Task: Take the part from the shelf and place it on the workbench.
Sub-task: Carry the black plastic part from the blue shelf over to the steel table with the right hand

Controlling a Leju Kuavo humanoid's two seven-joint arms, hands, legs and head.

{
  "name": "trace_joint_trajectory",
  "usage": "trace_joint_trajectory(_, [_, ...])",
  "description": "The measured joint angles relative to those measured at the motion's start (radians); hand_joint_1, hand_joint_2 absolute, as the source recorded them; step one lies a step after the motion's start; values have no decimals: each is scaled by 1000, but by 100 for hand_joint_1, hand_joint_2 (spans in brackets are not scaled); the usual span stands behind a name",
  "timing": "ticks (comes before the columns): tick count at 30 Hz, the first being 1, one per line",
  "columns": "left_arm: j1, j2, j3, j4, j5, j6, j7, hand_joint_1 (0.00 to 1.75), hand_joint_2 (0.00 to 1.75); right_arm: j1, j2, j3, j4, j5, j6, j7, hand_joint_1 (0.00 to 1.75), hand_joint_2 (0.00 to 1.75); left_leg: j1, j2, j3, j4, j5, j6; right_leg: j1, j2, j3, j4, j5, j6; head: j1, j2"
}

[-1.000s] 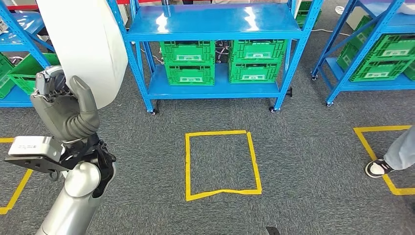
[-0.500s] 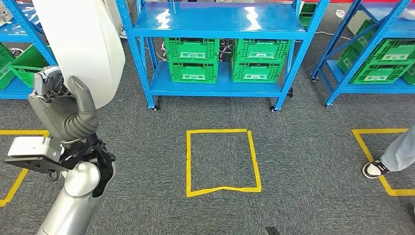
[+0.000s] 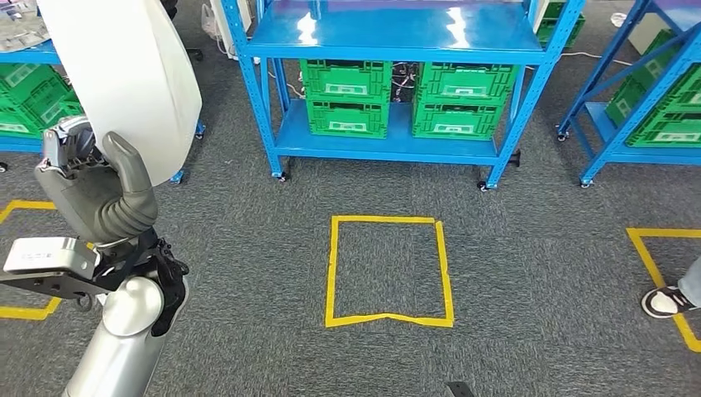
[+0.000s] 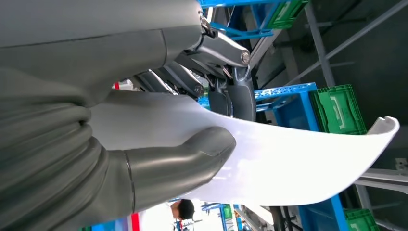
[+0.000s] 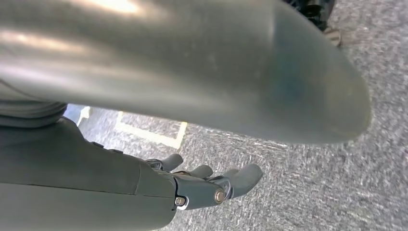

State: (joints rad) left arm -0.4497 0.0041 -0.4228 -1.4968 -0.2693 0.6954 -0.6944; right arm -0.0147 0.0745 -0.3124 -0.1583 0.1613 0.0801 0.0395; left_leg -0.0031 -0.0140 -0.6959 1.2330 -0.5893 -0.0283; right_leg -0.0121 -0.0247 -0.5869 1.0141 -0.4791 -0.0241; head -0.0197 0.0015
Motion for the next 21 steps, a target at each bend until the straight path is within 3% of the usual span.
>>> trace_joint_trajectory(1, [3, 0, 1, 0, -1, 0, 0, 175, 175, 1, 0, 1, 0, 1, 0, 0, 0, 0, 4, 4, -21, 53, -20, -5, 0, -10, -2, 0, 0, 0, 0, 0])
trace_joint_trajectory(2, [6, 0, 1, 0, -1, 0, 0, 175, 175, 1, 0, 2, 0, 2, 0, 0, 0, 0, 8, 7, -25, 73, -22, -8, 0, -21, -3, 1, 1, 0, 0, 0])
trace_joint_trajectory(3, [7, 0, 2, 0, -2, 0, 0, 175, 175, 1, 0, 3, 0, 3, 0, 0, 0, 0, 12, 11, -10, 54, -6, -11, -1, -32, -3, 1, 2, 1, 0, 0])
trace_joint_trajectory(5, [8, 0, 3, -1, -2, 0, 0, 175, 175, 1, 0, 5, 0, 5, 0, 1, 0, 0, 15, 39, 69, -81, 52, -13, -1, -52, -1, 3, 1, 5, -1, 0])
trace_joint_trajectory(7, [8, -1, 4, -4, -2, 0, 0, 175, 175, 0, 0, 6, 0, 7, -1, 2, 0, 0, 11, 71, 131, -193, 84, -4, 3, -67, 0, 7, 0, 16, -1, 0])
trace_joint_trajectory(8, [9, -2, 5, -5, -3, 0, 0, 175, 175, 0, 0, 6, 0, 7, -2, 3, 0, 0, 8, 77, 139, -214, 86, 3, 5, -74, 0, 7, 1, 22, -1, 0])
trace_joint_trajectory(10, [12, -3, 6, -6, -4, 0, 0, 175, 175, -1, 0, 6, 0, 5, -4, 6, 0, 0, 5, 57, 133, -216, 92, 20, 5, -89, 1, 6, 3, 35, 0, 0])
trace_joint_trajectory(11, [13, -4, 6, -7, -4, 0, 0, 175, 175, -1, 0, 6, 0, 3, -5, 6, 0, 0, 5, 47, 131, -218, 96, 27, 2, -81, 0, 11, -2, 42, 0, 0])
trace_joint_trajectory(13, [13, -8, 7, -9, -7, 0, 2, 175, 175, -1, 0, 6, 0, -2, -5, 5, 0, 0, 9, 28, 127, -222, 106, 41, -3, -34, -22, 67, -45, 52, 3, 0])
trace_joint_trajectory(15, [15, -13, 7, -11, -8, 0, 6, 175, 175, 3, 0, 6, 0, -5, -5, 4, 0, 0, 9, 7, 119, -221, 112, 48, -4, 10, -78, 197, -116, 55, 8, 0])
trace_joint_trajectory(17, [19, -15, 7, -11, -9, 0, 11, 175, 175, 8, 0, 6, 0, -5, -5, 3, 0, 0, 6, -19, 111, -218, 116, 50, -2, 19, -120, 291, -146, 53, 10, 0])
trace_joint_trajectory(18, [23, -15, 7, -12, -11, 0, 13, 175, 175, 10, 0, 6, 0, -5, -5, 3, 0, 0, 6, -32, 108, -216, 117, 50, -2, 21, -116, 287, -133, 50, 10, 0])
trace_joint_trajectory(19, [27, -15, 7, -15, -12, 0, 15, 175, 175, 10, 0, 6, 0, -5, -5, 3, 0, 0, 6, -46, 106, -213, 118, 49, -2, 26, -93, 244, -105, 47, 10, 0])
trace_joint_trajectory(21, [32, -16, 7, -22, -16, 0, 18, 175, 175, 10, 0, 6, 0, -4, -7, 3, 0, 0, 5, -70, 101, -206, 119, 43, -3, 60, -21, 105, -50, 38, 9, 0])
